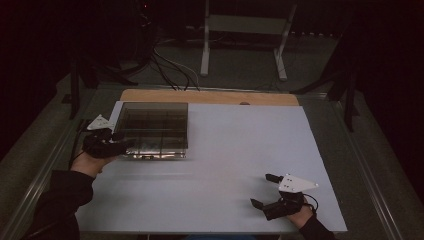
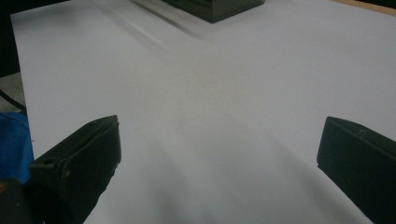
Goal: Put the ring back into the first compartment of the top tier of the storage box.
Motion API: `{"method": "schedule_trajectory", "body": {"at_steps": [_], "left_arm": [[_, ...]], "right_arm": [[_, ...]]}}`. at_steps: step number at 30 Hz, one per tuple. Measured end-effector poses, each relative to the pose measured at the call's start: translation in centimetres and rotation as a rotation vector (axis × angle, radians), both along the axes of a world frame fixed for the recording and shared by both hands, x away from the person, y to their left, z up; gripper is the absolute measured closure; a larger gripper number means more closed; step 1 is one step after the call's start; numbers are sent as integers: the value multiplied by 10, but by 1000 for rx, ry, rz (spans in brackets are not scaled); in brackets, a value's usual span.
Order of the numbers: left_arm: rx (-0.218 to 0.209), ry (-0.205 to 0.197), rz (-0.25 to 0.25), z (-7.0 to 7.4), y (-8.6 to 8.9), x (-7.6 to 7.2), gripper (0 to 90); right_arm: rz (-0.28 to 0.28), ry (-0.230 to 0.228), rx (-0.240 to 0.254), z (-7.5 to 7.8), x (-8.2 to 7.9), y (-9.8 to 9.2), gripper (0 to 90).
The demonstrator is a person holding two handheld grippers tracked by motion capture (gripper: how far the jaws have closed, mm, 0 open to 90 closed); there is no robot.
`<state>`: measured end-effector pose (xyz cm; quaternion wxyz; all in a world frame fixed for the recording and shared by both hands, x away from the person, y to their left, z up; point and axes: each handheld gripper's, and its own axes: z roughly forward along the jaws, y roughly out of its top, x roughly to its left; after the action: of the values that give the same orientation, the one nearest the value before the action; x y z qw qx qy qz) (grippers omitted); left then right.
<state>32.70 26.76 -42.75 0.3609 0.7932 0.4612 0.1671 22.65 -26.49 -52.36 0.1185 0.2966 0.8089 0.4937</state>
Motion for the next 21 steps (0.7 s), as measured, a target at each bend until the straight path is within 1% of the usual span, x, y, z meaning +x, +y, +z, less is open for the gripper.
{"method": "schedule_trajectory", "body": {"at_steps": [1,3,4,5,7,8,10,11,12,14,15,16,17,21], "left_arm": [[3,-4,-1,1,-1,-1,424],[-16,-12,-12,4,-2,-4,389],[-20,-16,-7,5,-3,-5,354],[-22,-16,-2,6,-4,-6,293],[-23,-17,6,8,-5,-8,251],[-24,-15,9,9,-6,-9,199],[-35,-13,10,10,-7,-11,161],[-38,-14,2,10,-8,-12,141],[-45,-16,-6,11,-9,-13,95],[-62,-20,-39,11,-10,-17,61],[-60,-25,-45,10,-11,-18,22],[-51,-26,-41,10,-13,-20,21],[-57,-27,-49,10,-14,-22,21],[-72,-65,-38,9,-18,-31,21]], "right_arm": [[0,0,0,0,0,0,0],[1,0,0,0,0,0,0],[1,1,0,0,0,0,0],[1,1,-1,0,0,0,0],[1,0,0,0,0,0,0],[1,0,0,0,0,0,0],[1,0,1,0,0,0,0],[0,-1,1,0,0,0,0],[0,0,0,0,0,0,0],[0,0,0,0,0,0,0],[0,-1,-2,0,0,0,0],[0,-2,-3,0,0,0,0],[1,-2,-2,0,0,0,0],[0,-2,-2,0,0,0,0]]}}
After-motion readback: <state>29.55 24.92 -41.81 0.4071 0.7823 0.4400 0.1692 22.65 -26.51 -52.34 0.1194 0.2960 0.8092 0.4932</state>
